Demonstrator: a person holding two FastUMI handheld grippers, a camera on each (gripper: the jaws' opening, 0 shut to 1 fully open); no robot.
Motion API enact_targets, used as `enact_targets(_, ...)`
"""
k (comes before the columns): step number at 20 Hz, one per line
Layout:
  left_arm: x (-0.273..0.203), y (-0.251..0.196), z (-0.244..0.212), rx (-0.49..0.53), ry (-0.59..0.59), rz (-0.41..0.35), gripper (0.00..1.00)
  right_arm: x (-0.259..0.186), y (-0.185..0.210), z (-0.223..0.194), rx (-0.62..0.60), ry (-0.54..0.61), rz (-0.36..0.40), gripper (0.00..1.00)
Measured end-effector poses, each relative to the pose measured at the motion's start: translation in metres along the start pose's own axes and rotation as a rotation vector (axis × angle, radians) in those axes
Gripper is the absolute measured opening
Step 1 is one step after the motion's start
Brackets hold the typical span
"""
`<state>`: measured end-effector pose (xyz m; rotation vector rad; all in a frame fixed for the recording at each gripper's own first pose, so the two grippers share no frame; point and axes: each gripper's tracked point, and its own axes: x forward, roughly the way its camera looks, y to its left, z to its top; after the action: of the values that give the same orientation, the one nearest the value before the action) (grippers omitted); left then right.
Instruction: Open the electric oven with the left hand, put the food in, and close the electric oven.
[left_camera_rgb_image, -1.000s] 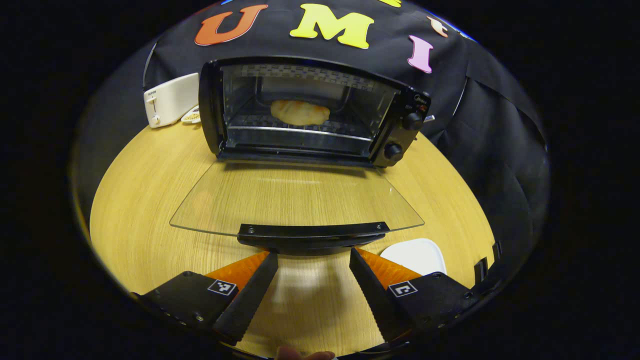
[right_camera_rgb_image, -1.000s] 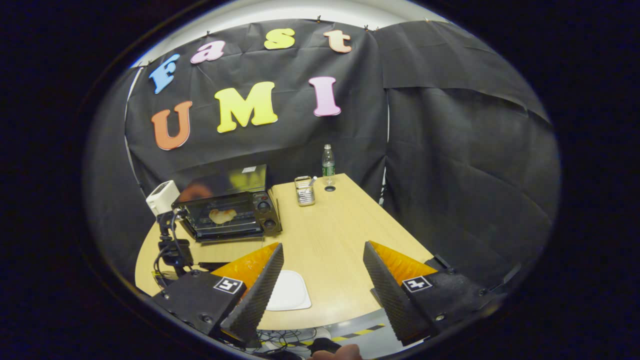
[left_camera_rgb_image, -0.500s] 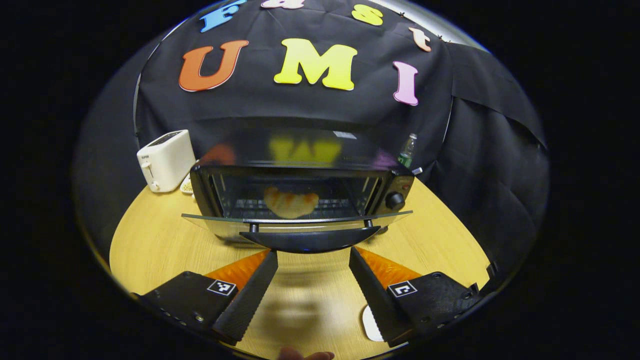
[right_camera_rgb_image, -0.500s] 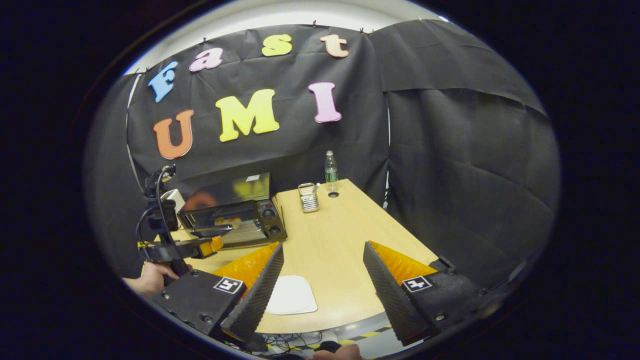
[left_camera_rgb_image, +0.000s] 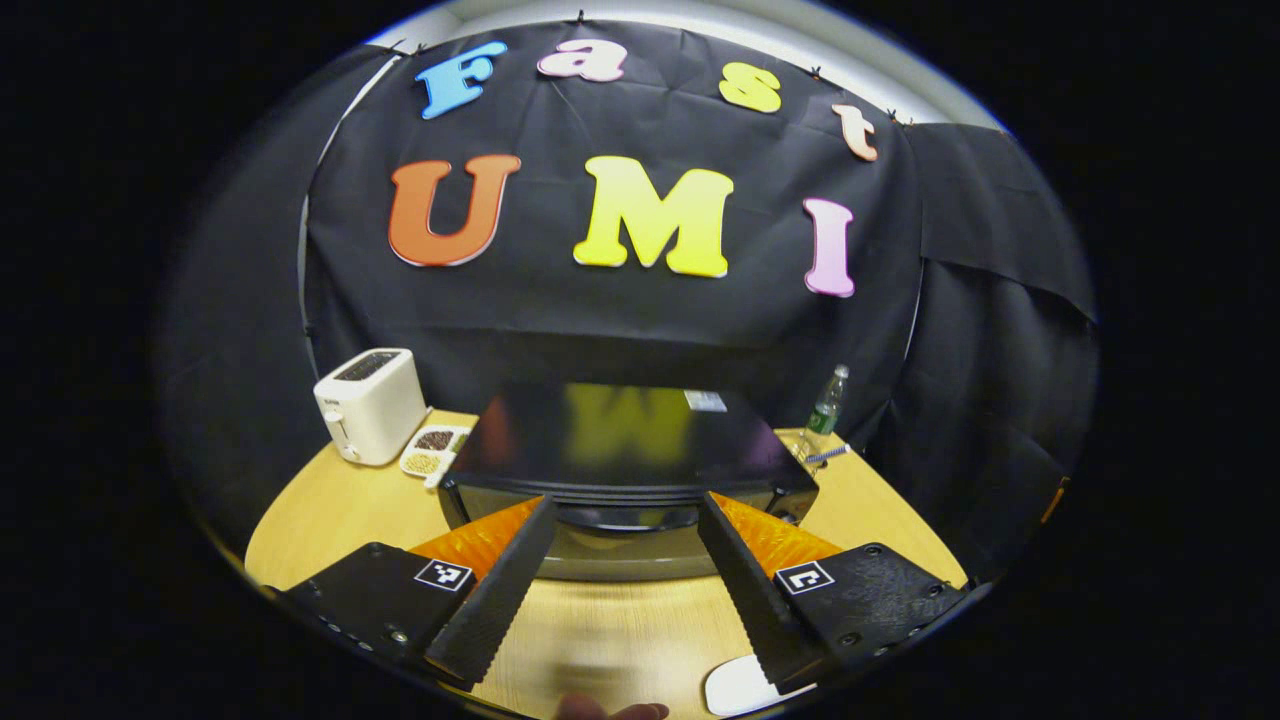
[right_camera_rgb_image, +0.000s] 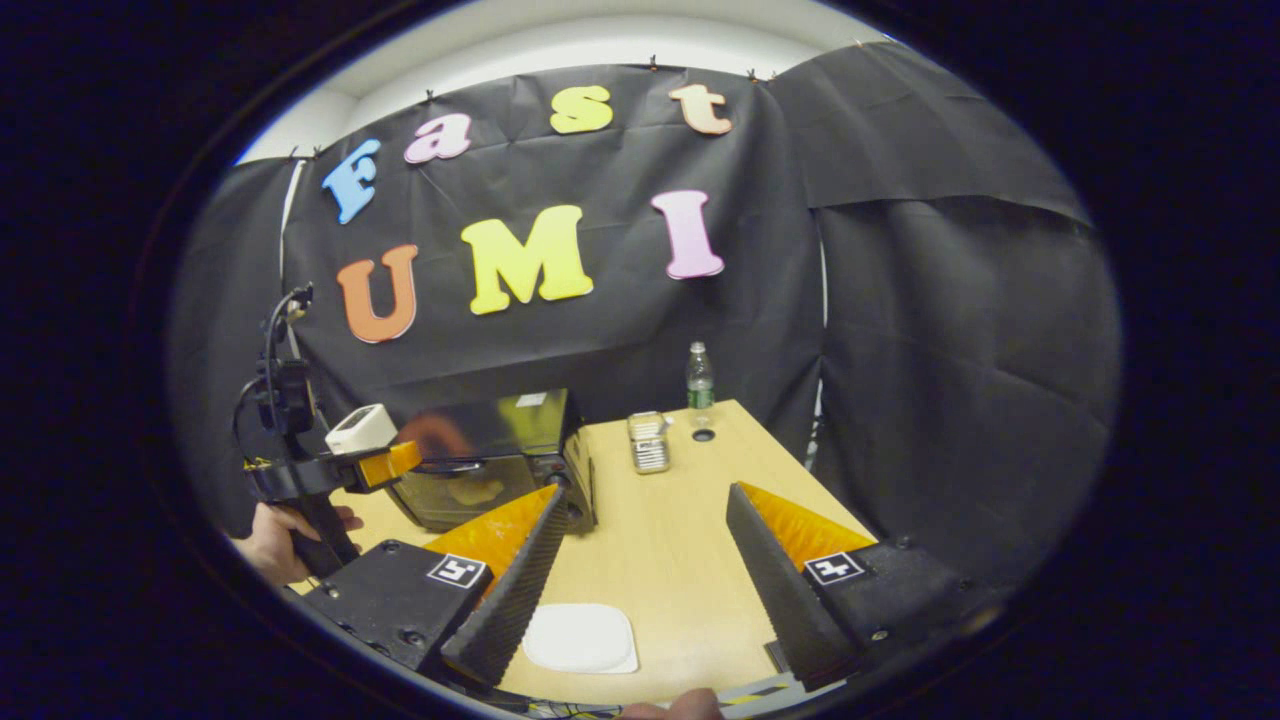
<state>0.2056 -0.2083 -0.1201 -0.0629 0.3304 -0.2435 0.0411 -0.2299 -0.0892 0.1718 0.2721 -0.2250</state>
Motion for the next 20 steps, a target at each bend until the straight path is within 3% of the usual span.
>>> enact_targets(7, -0.112, 0.017, 0.102, 0.025, -0.242, 0.016, 0.94, -0.019, 0.060, 0.022, -0.031, -0.079, 0.115, 1.00)
enact_targets(13, -0.229, 0.043, 0.101, -0.039, -0.283, -0.004, 0.94, -0.095, 0.133, 0.043, -0.097, -0.178, 0.187, 1.00)
enact_targets(20, -0.321, 0.064, 0.054, 0.010, -0.276, -0.011, 0.94, -0.171, 0.191, 0.006, -0.139, -0.187, 0.249, 1.00)
